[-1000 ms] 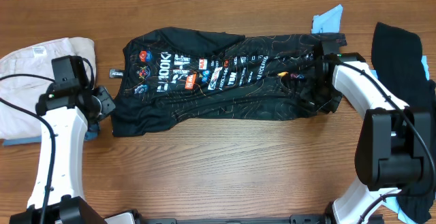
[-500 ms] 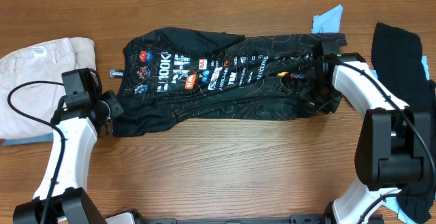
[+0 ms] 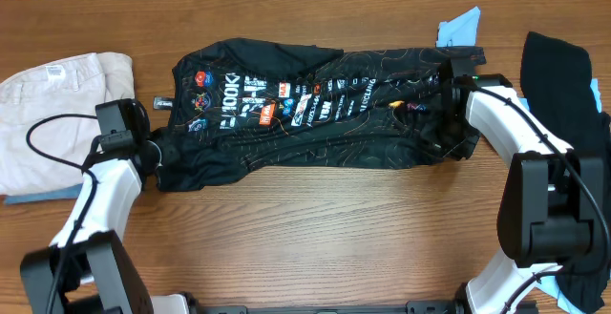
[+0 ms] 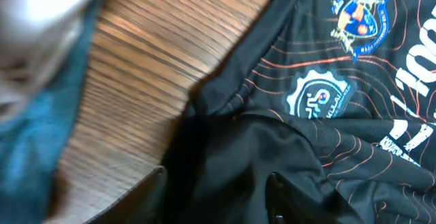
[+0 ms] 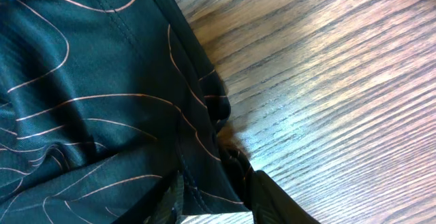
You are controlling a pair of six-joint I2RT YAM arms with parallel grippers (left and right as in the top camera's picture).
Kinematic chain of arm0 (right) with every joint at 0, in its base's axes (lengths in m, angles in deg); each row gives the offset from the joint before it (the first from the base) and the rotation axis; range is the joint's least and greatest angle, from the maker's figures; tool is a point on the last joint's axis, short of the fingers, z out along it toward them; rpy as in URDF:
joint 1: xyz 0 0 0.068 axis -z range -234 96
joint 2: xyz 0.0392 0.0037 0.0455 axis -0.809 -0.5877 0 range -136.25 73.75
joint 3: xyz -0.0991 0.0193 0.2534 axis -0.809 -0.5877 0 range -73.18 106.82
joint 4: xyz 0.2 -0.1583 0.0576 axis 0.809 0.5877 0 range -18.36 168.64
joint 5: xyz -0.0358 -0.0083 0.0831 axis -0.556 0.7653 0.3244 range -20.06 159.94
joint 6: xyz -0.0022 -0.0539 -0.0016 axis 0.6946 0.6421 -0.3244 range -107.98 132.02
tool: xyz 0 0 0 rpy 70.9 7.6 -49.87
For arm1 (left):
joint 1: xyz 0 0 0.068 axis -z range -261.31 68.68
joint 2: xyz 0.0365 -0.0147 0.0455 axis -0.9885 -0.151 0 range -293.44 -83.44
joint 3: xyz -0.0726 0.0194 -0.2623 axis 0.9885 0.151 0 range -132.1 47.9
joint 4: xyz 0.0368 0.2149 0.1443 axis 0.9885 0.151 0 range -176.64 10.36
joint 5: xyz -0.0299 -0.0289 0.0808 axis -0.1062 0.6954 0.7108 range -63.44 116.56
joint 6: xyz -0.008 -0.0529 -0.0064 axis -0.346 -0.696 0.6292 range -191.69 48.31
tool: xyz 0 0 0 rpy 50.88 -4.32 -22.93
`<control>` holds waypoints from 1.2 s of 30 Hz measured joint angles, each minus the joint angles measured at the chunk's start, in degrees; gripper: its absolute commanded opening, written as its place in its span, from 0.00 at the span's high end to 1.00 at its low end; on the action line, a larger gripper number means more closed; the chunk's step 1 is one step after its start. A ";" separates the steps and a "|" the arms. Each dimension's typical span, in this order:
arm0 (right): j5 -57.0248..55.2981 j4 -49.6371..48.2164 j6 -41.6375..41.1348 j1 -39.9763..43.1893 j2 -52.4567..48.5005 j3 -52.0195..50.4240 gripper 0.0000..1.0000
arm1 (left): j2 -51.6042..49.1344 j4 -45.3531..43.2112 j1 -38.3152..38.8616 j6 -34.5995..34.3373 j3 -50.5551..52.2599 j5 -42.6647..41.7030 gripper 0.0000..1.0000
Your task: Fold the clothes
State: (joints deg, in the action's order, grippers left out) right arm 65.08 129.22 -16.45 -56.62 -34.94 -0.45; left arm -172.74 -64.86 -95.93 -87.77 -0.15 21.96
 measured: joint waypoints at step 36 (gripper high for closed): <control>-2.60 14.34 1.57 1.18 14.34 26.08 0.96 | 10.99 26.95 -4.83 1.60 -30.14 -8.20 0.96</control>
State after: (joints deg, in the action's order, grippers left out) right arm 62.48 143.56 -14.87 -55.43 -20.60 25.63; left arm -161.74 -37.91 -100.76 -86.17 -30.29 13.76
